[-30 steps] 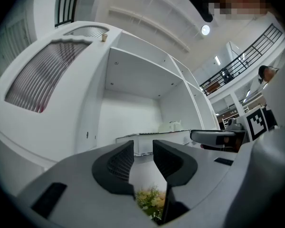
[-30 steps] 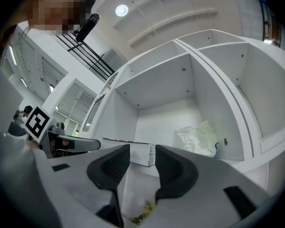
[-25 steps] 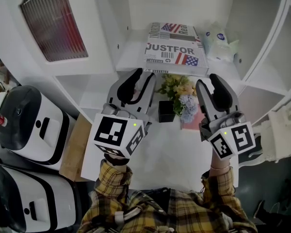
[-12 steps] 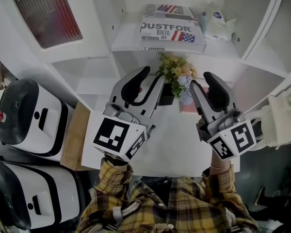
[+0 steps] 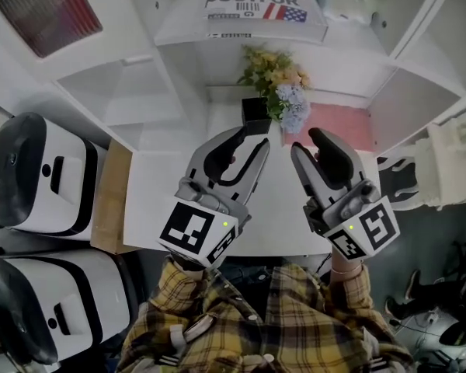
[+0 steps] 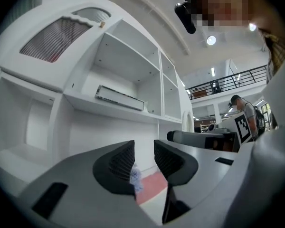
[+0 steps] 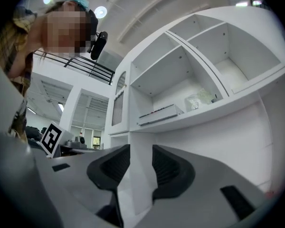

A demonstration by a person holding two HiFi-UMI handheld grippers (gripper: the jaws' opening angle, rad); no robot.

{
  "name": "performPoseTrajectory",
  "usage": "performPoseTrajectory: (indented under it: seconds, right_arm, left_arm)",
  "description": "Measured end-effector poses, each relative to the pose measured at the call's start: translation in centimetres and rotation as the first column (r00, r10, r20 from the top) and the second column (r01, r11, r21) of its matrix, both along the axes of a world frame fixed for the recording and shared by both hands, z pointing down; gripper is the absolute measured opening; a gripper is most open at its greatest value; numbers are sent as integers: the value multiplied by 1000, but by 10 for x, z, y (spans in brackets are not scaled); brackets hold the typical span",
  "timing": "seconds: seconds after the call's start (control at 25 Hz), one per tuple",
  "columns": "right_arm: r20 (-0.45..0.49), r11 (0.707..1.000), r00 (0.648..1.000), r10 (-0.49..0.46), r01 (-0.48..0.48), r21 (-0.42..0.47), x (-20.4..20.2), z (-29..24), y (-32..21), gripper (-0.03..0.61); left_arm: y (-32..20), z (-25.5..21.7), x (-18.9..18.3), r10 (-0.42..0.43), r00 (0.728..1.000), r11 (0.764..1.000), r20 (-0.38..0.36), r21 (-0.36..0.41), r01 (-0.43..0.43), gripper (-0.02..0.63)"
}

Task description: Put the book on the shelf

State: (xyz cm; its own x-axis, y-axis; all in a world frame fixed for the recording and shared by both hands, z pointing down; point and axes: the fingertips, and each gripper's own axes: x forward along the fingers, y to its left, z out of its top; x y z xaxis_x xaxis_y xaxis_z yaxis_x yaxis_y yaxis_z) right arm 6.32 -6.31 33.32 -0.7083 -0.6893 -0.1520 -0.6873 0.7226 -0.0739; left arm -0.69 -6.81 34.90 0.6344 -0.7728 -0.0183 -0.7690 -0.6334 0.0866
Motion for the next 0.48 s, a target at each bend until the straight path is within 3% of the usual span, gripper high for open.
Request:
performPoseTrajectory:
  seconds: [0.28,0.48]
  right_arm:
    - [5,994,1000,-17,17,-106,8,43,25,117]
    - [-2,988,1000,-30,30,-151,10,65,41,70]
  left_arm:
    - [23,39,19,54,998,995,13,-79,-53,135]
    - [36,57,34,92,996,989,9,-115,-91,95]
